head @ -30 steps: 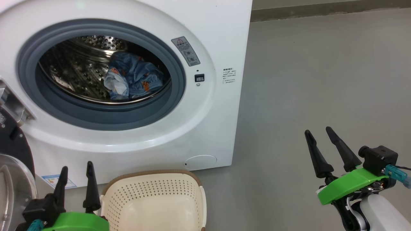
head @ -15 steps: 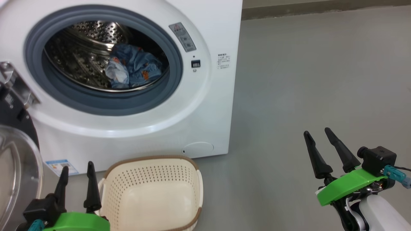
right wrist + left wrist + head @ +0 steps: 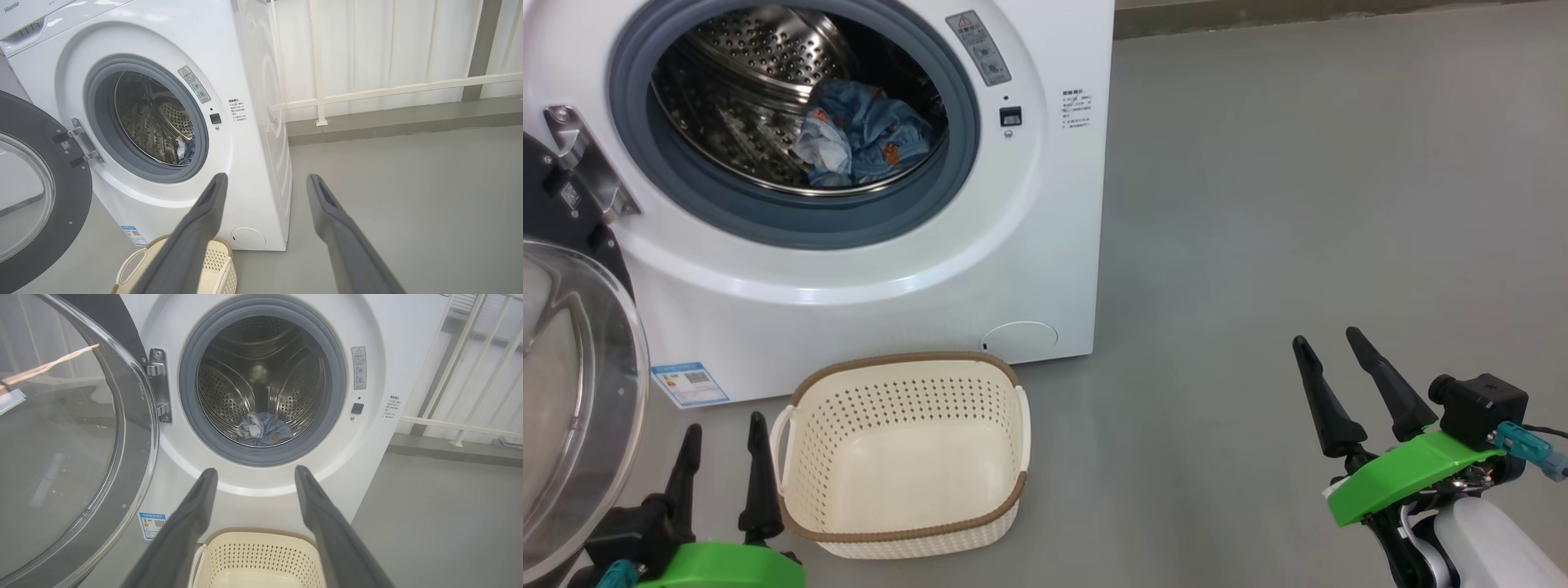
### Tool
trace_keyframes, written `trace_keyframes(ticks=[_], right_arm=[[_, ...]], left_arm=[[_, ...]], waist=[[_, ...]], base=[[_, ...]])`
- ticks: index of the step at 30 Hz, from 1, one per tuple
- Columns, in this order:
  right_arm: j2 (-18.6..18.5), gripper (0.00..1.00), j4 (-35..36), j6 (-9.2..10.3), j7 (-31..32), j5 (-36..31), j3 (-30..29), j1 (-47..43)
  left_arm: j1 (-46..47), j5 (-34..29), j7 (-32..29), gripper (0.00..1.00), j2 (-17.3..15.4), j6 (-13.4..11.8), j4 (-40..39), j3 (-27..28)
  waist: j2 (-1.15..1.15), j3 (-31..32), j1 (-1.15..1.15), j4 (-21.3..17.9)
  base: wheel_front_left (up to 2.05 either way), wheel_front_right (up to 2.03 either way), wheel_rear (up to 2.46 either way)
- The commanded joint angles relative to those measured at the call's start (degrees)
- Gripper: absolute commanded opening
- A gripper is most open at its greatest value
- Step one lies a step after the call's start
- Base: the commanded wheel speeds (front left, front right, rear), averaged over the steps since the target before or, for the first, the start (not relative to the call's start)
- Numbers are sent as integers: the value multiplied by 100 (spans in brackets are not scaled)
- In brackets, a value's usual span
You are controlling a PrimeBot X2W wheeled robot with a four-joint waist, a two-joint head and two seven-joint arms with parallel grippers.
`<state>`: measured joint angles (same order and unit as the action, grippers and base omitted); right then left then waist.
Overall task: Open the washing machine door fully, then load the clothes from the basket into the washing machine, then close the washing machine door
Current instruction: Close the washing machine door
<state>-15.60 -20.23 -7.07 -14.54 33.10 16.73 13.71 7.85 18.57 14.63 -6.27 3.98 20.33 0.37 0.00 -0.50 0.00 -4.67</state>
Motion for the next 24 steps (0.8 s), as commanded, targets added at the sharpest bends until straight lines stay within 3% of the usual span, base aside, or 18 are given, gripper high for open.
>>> trace_keyframes(ticks=[1,24], right_arm=[[-88,100,108,-42,-46,77,104,74],[-99,100,100,-42,-46,92,81,62]], left_arm=[[71,-16,37,100,-94,-9,-120,182],[82,-7,37,100,-94,-32,-134,194]], waist=[[0,8,0,-4],[0,20,0,46]], base=[[-4,4,0],[0,0,0]])
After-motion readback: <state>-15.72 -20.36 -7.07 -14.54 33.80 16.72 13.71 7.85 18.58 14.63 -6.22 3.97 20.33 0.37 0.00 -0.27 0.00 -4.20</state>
